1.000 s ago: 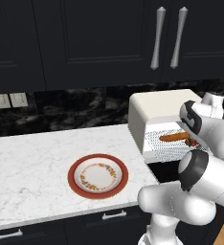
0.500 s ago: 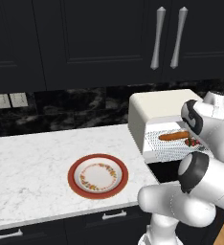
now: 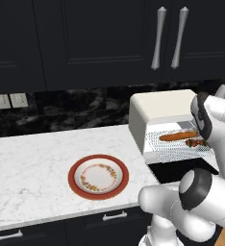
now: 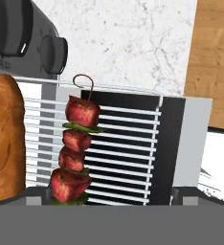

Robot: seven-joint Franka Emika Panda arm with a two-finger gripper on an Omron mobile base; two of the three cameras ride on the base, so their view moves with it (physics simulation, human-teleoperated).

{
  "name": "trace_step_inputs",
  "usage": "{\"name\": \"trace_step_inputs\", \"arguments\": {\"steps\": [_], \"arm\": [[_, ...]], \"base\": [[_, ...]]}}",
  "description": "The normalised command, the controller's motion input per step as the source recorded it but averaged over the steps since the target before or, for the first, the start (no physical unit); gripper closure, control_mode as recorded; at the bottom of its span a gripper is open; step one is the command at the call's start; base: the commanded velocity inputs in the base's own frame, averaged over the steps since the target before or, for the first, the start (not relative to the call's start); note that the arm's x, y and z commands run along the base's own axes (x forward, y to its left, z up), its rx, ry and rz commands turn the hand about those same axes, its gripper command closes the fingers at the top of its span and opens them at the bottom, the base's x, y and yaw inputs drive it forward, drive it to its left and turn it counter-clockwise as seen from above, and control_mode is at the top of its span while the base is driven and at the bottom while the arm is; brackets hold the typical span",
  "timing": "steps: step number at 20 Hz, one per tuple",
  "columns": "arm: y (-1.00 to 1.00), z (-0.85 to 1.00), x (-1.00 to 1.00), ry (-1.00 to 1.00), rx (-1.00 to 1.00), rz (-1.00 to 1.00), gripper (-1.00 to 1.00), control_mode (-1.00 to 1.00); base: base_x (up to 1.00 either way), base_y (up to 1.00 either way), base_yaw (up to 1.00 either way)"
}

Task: Pick up the kebab skewer and baguette bread, and place them inside the toaster oven. Close the toaster oven door and start by setting the timer.

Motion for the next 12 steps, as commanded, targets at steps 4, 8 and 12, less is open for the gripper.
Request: {"name": "trace_step_inputs", "arguments": {"steps": [4, 8, 12], "arm": [[0.0, 0.21, -0.37, -0.09, -0.1, 0.3, -1.0, -1.0], [0.09, 0.04, -0.42, -0.13, -0.2, 0.53, -1.0, -1.0], [0.02, 0.0, -0.36, -0.18, -0.16, 0.64, -1.0, -1.0]], "base": [[0.0, 0.0, 0.0], [0.0, 0.0, 0.0], [0.0, 0.0, 0.0]]}}
